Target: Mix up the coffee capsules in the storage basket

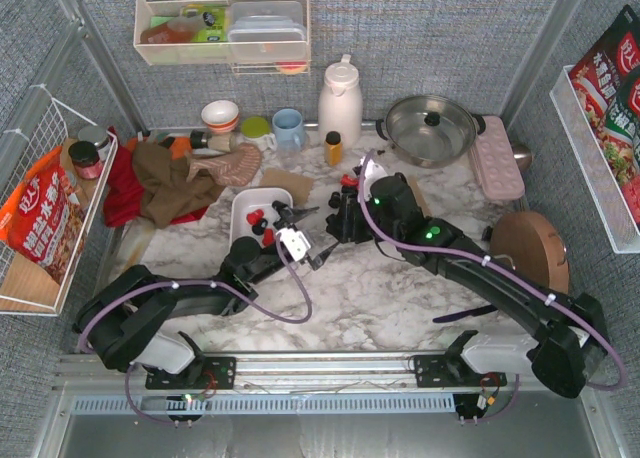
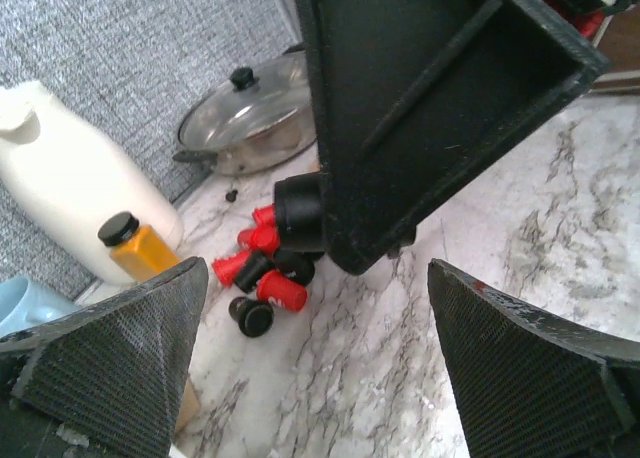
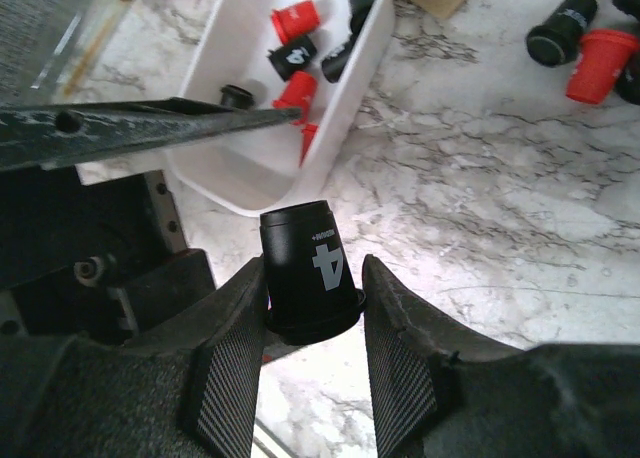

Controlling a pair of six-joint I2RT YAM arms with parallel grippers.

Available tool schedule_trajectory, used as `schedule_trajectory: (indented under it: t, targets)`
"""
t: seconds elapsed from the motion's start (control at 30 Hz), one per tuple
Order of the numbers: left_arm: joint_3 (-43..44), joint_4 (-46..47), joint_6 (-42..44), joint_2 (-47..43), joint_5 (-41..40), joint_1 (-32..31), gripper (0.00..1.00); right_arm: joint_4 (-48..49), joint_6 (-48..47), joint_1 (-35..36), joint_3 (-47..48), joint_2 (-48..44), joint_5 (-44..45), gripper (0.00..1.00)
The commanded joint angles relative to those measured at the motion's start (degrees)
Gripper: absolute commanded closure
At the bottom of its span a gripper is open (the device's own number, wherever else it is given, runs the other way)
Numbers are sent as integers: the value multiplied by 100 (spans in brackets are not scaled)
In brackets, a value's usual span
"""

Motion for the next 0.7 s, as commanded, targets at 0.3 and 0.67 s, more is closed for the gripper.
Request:
schedule_trajectory:
  t: [0.3,0.67]
  targets:
    - [3,866,-32,58,173,-249,10,568,504,130,-284,-147,-216,66]
    - [-23,758,20,89,110,-268,43,569,539,155,-272,-152,-196,63]
